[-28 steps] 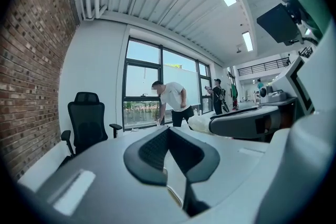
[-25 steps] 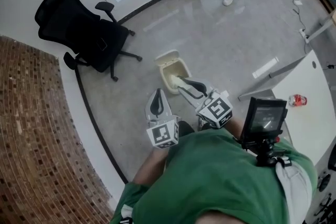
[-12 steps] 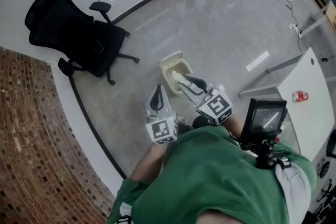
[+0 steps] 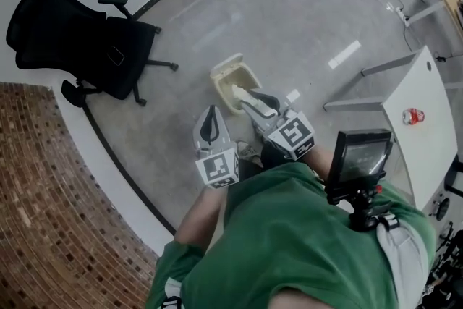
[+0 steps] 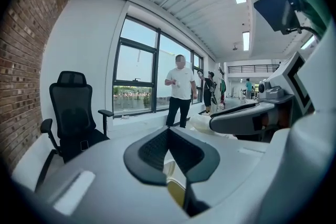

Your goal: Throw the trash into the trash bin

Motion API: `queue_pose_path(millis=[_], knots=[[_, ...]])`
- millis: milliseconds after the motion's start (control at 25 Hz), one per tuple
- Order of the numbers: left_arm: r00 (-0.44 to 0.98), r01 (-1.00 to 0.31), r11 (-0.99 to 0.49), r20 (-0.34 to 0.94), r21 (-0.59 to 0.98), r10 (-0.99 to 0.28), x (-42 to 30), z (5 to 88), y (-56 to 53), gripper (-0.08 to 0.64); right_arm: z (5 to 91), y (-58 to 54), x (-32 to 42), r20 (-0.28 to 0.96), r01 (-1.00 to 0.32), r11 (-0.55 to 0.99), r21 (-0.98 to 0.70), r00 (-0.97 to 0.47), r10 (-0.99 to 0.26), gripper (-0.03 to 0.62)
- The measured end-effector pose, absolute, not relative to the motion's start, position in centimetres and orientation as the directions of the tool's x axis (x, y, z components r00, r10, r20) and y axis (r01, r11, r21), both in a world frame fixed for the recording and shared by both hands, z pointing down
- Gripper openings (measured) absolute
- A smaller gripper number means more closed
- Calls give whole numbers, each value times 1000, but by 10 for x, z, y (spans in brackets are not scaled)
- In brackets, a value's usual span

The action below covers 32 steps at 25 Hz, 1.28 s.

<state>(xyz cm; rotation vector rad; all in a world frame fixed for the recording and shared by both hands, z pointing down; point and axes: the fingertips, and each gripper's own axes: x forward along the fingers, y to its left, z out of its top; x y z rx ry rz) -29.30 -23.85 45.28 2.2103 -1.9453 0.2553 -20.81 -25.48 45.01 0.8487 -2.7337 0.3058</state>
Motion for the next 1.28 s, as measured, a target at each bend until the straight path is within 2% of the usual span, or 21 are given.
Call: queue_pose_path(millis=[600,1280], knots=[[69,-996,-91,460,-25,-885,-293,556,-284,6,568,-308,-209,464,-549,814,-190,-781,-418,114],[61,-996,-93,642,-16,-765,-282,720,-295,6,755,-322,-210,646,-542,807,-235,-707,-287,114]])
